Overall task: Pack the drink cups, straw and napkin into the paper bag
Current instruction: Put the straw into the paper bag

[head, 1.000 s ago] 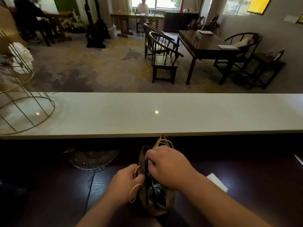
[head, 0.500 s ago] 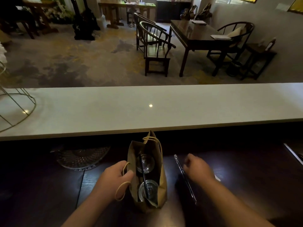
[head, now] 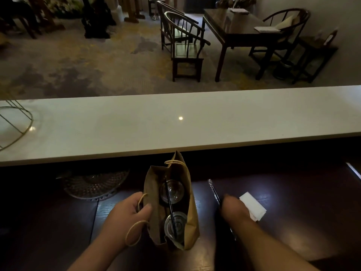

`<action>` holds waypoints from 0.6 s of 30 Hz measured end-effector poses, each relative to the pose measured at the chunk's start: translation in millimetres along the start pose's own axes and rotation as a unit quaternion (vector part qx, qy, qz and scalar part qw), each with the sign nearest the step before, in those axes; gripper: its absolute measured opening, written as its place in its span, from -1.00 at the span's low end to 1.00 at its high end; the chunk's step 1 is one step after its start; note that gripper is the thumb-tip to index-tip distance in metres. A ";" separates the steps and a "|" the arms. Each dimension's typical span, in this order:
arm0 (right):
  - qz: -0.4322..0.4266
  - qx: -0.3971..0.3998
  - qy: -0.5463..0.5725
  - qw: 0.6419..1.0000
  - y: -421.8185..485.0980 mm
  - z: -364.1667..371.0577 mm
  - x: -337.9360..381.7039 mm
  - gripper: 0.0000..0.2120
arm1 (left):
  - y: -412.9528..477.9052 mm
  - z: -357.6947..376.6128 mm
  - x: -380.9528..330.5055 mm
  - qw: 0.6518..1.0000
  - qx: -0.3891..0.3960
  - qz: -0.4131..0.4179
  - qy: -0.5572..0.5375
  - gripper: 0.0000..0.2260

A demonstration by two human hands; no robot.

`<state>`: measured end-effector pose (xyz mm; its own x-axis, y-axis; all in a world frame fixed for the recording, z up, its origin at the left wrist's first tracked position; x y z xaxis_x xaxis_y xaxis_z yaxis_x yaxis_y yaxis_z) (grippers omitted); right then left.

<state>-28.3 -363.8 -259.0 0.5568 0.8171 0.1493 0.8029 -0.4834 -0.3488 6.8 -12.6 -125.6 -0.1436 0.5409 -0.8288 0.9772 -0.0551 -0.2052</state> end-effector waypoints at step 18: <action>-0.098 -0.133 0.179 0.970 -43.2 -97.4 30.5 -0.75 | -4.1 -1.2 -9.4 0.999 -0.003 -0.006 0.034 -0.65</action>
<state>-25.3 -348.6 -149.3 0.3869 0.7634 0.5172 0.9011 -0.4321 -0.0364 4.3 -16.5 -116.4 -0.1451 0.5971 -0.7889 0.9764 -0.0425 -0.2118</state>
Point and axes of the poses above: each hand's wrist, its own y-axis towards the middle knuckle, its own z-axis out of the palm, x = y × z, the point moved 7 cm from there along y, towards the middle knuckle, and after that the axes turned 10 degrees about -x, right-handed, at the moved point
